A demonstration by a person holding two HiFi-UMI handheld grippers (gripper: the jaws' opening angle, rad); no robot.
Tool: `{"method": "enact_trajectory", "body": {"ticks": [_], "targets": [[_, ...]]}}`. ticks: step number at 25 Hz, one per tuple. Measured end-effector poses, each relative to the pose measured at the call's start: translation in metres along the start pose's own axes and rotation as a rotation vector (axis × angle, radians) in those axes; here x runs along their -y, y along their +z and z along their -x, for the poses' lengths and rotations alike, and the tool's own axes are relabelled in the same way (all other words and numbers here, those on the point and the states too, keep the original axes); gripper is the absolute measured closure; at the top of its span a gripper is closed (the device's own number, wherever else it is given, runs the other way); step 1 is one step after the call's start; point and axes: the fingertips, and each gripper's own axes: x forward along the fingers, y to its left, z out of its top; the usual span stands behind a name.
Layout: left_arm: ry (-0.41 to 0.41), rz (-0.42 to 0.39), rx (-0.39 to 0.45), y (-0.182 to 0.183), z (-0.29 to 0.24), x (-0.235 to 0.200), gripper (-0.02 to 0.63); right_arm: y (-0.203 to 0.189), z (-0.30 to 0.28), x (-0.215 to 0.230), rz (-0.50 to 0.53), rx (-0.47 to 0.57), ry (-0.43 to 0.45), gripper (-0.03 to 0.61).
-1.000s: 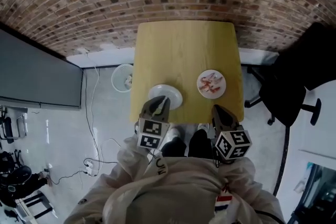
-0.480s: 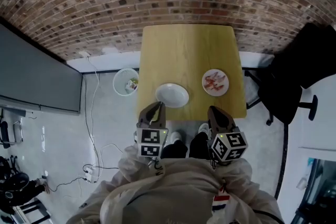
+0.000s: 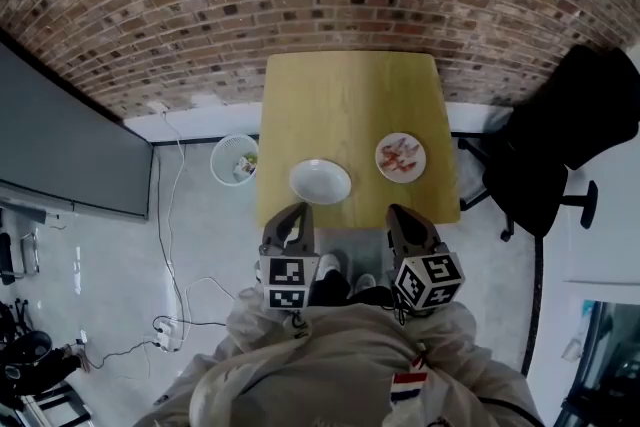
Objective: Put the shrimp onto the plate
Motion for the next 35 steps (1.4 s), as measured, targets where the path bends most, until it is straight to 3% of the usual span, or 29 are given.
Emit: {"method": "enact_trajectory", "body": {"ticks": [8,22,28,35], "targets": [[0.024,-0.04,0.05,0.018,0.021,0.046,0.601,0.003,0.042,0.009,0.016,0.044,0.035,0.555],[0.07,-0.083,0.107,0.029,0.054,0.111,0.601,0.001,0.112,0.04,-0.021,0.134,0.007,0.555],[0.06,-0.115,0.122,0.044,0.054,0.112,0.6,0.017,0.114,0.037,-0.003,0.159,-0.004,0.555],[0.043,-0.098,0.136,0.049,0.056,0.091,0.6,0.024,0.103,0.024,0.013,0.174,-0.009,0.555]]}}
